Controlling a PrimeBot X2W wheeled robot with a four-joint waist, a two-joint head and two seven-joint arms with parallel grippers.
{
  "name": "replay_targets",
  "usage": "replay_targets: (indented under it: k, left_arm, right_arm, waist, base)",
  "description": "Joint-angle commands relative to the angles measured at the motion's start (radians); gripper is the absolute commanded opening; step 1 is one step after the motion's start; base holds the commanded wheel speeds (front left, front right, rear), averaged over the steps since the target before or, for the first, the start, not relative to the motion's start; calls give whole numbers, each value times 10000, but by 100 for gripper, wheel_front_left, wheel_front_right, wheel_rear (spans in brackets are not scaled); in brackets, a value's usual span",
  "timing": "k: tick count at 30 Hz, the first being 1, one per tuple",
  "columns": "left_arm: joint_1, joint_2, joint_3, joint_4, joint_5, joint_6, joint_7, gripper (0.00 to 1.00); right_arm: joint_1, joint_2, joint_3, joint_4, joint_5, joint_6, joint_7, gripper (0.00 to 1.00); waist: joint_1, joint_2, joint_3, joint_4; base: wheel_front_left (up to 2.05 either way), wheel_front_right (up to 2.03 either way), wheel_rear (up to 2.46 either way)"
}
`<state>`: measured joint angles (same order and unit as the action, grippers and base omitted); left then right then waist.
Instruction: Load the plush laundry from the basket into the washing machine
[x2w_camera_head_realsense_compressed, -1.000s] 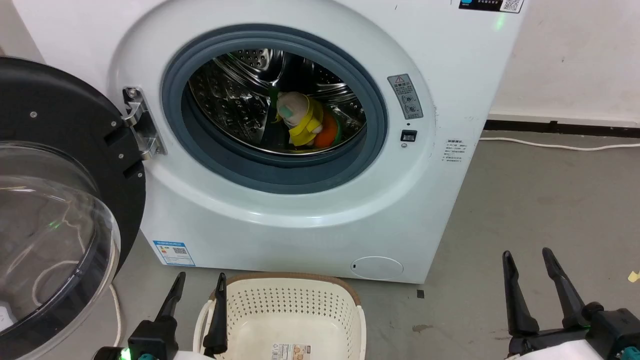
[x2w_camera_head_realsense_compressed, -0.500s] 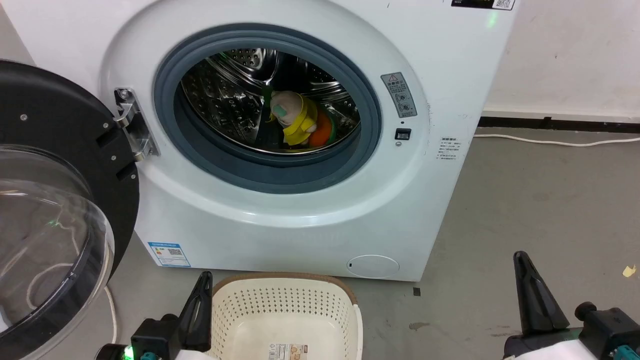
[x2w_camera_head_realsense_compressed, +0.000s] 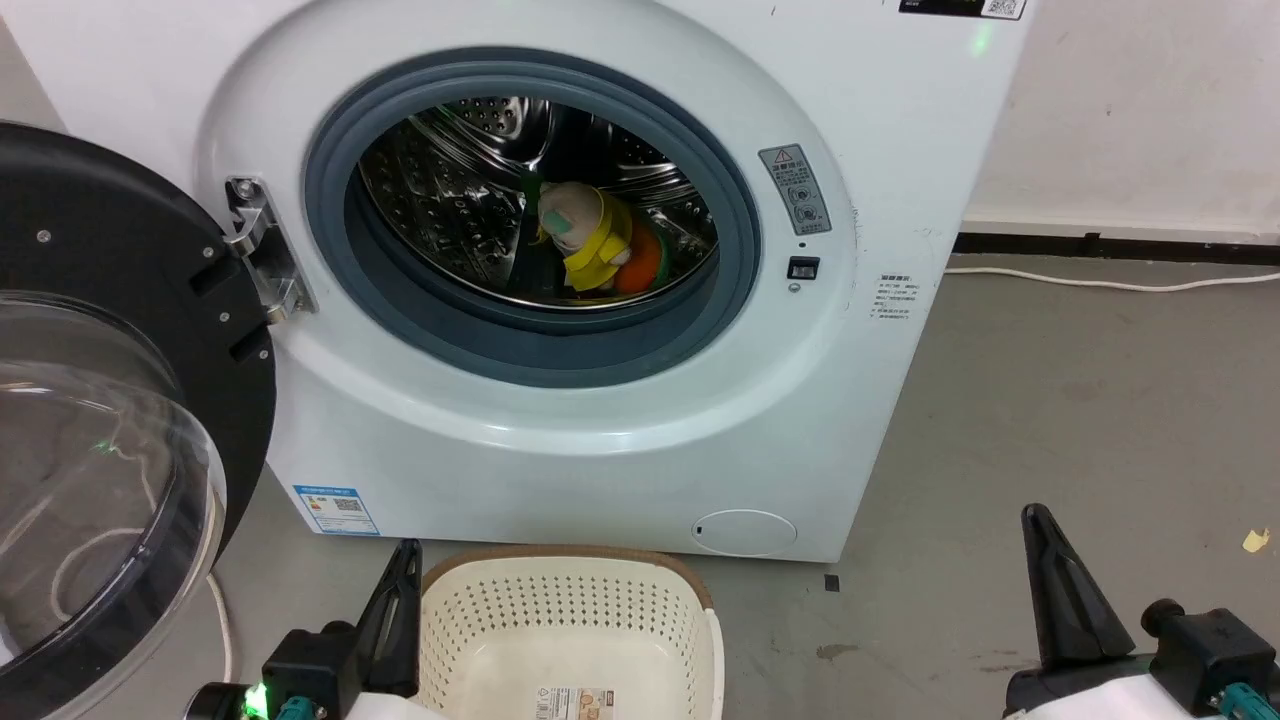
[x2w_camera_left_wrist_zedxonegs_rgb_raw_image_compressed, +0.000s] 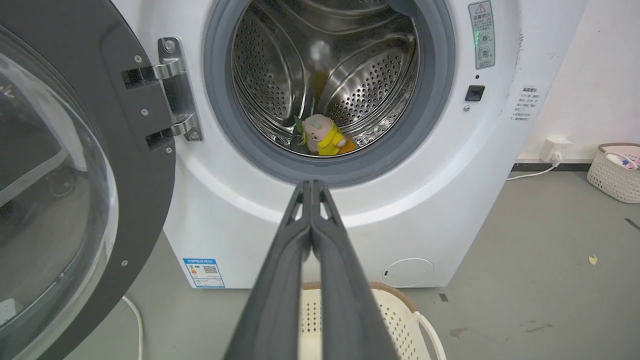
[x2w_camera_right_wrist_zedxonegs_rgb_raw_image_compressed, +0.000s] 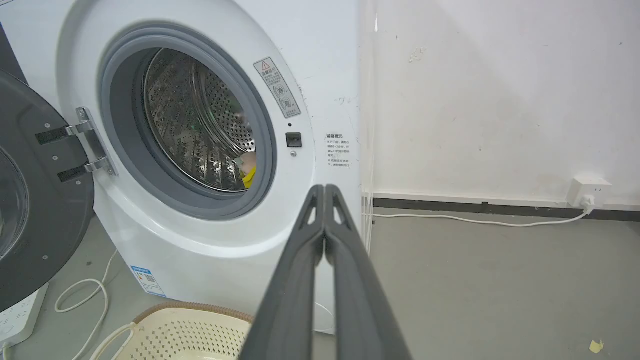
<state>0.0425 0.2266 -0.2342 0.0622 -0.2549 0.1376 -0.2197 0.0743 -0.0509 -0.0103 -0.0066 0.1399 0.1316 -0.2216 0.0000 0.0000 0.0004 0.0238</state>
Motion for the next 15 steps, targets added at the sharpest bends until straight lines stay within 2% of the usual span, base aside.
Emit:
replay_targets:
  k: [1,15]
  left_arm:
    - [-65,-87,103,-67,100,-71,51,0]
    - [-114,-311,402,-141,427,-245,337,0]
  right_arm:
    - [-92,1,15,11,-67,-2,60,0]
    - [-179,2,27,18,-245,-3,348,0]
  waist:
    - [0,0,0,-3]
    - [0,0,-1,-34]
  base:
    - [0,0,0]
    - [0,0,0]
